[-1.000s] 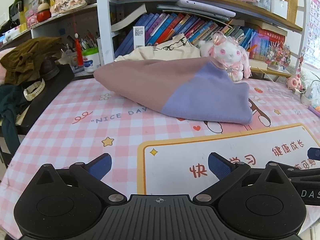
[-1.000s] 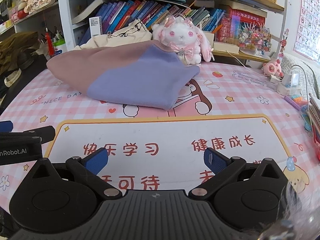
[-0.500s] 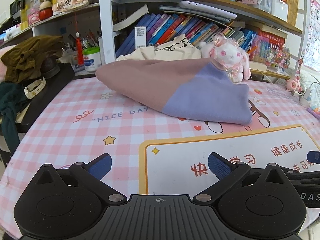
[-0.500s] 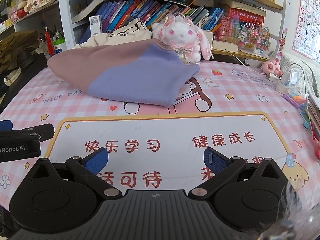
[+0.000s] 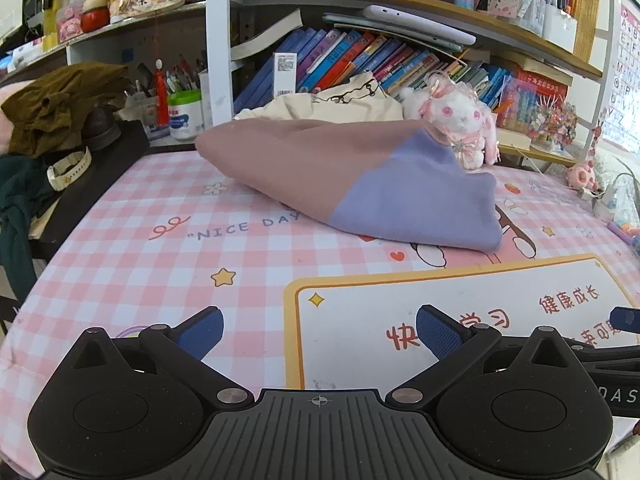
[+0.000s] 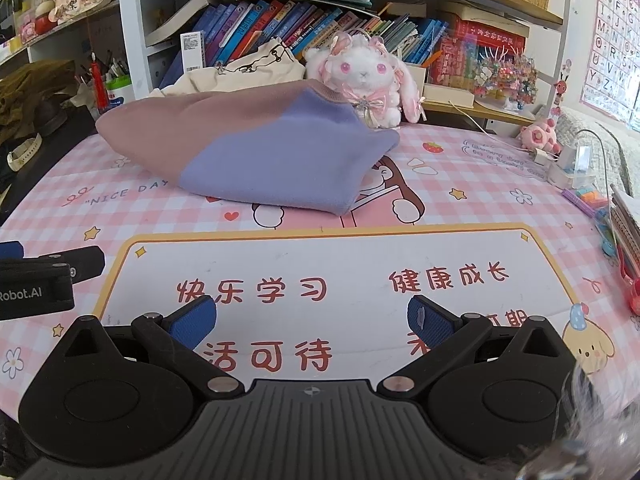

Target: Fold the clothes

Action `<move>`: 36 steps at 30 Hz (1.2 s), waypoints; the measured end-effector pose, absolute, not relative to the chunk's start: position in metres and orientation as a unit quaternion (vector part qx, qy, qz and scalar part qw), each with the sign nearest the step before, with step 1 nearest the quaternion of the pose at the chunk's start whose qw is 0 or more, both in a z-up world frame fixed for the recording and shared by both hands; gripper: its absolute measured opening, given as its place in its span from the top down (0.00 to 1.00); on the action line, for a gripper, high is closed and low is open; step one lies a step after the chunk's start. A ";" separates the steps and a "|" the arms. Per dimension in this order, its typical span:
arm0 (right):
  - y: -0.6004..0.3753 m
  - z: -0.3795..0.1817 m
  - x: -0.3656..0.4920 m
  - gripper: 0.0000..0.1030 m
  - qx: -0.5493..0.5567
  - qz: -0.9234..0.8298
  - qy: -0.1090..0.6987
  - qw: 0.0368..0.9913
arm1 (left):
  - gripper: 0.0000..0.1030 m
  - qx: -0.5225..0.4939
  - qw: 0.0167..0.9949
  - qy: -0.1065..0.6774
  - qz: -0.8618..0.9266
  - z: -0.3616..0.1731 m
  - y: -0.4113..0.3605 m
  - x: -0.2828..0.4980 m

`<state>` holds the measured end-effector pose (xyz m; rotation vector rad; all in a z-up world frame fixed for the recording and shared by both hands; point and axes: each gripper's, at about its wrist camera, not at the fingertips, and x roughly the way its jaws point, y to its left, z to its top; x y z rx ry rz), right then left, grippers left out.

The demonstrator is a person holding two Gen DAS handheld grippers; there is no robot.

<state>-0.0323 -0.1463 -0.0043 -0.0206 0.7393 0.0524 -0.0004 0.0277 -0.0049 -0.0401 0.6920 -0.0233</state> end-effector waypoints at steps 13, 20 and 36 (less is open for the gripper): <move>-0.135 -0.004 -0.033 0.00 -0.026 0.019 0.366 0.930 | 0.00 -0.022 0.942 0.334 -0.019 -0.009 0.037 0.000; -0.135 -0.008 -0.024 0.00 -0.024 0.016 0.375 0.926 | 0.00 -0.025 0.939 0.340 -0.040 -0.013 0.039 0.004; -0.172 -0.020 0.014 0.00 -0.016 0.063 0.390 0.918 | 0.00 0.009 0.936 0.352 -0.018 -0.015 -0.007 0.025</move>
